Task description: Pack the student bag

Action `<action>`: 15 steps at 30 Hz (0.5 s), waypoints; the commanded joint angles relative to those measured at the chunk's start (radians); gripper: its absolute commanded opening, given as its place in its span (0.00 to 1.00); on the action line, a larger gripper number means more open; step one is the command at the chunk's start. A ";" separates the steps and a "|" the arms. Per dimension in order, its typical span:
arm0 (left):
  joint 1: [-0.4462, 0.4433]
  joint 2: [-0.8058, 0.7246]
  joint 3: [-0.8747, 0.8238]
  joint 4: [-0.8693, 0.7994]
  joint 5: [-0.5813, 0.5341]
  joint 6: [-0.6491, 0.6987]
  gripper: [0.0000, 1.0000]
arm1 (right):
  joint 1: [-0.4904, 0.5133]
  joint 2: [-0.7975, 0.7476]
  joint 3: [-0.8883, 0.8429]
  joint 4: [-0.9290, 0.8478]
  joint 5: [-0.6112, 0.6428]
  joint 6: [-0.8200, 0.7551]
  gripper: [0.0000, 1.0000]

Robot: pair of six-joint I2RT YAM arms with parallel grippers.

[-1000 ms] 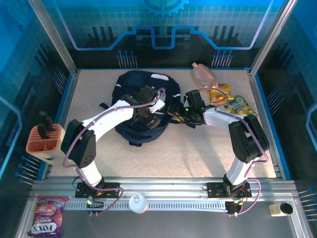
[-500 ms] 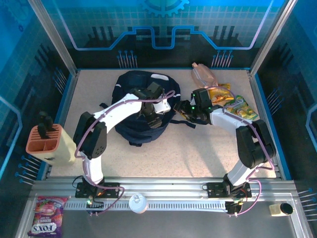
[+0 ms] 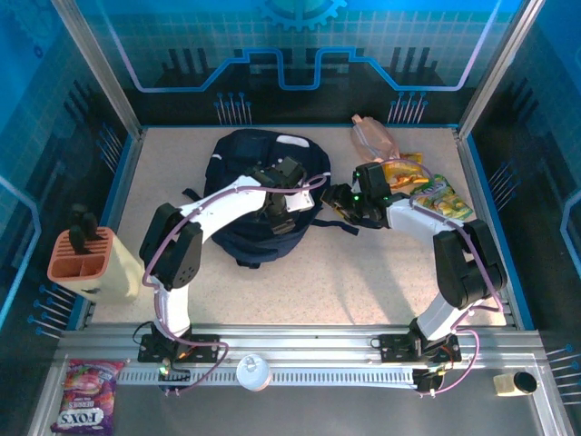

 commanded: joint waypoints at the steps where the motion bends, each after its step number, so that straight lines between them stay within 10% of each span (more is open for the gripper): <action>1: 0.001 0.029 -0.007 -0.006 -0.027 0.022 0.65 | -0.019 -0.026 0.002 -0.009 0.001 -0.022 0.54; 8: 0.002 0.056 0.009 -0.012 -0.034 0.032 0.62 | -0.019 -0.019 0.011 -0.012 -0.002 -0.025 0.54; 15: 0.001 -0.003 -0.001 0.069 -0.050 0.003 0.26 | -0.024 -0.003 0.025 0.025 -0.025 -0.051 0.54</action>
